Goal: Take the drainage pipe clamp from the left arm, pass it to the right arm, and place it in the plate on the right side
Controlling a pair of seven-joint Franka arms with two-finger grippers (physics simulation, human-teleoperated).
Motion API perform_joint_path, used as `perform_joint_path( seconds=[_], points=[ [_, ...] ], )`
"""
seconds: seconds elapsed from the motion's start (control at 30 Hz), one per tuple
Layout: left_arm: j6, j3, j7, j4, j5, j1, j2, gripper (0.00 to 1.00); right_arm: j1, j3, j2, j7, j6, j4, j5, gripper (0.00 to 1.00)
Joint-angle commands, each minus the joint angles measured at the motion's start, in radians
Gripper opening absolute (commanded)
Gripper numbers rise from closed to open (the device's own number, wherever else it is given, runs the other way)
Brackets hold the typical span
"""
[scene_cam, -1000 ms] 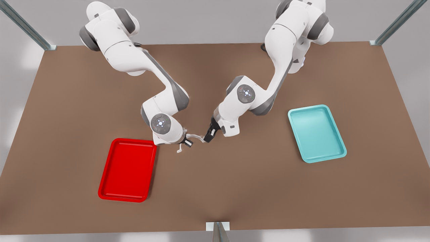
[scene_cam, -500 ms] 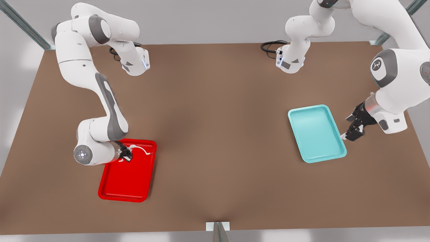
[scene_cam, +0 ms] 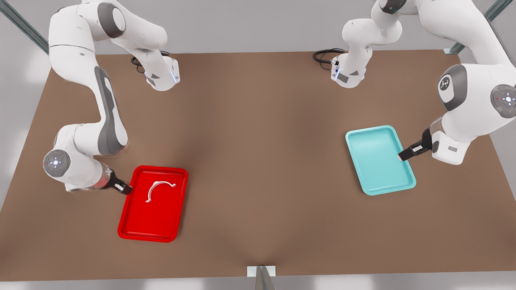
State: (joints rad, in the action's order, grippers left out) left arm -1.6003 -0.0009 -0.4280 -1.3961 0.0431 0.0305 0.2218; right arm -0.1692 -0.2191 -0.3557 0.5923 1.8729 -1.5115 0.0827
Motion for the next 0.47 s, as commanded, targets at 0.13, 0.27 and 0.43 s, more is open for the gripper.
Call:
perform_joint_path(
  seconds=[0.13, 0.27, 0.43],
  points=[
    [0.002, -0.002, 0.476, 0.005, 0.001, 0.009, 0.025, 1.00, 0.178, 0.146, 0.251, -0.532, -0.394, 0.093, -0.057, 1.00],
    [0.002, -0.002, 0.476, 0.005, 0.001, 0.012, 0.025, 1.00, 0.178, 0.135, 0.156, -0.560, -0.396, 0.191, -0.057, 1.00],
    [0.002, -0.002, 0.476, 0.005, 0.003, 0.014, 0.027, 1.00, 0.185, 0.135, 0.150, -0.545, -0.399, 0.185, -0.055, 1.00]
  ],
)
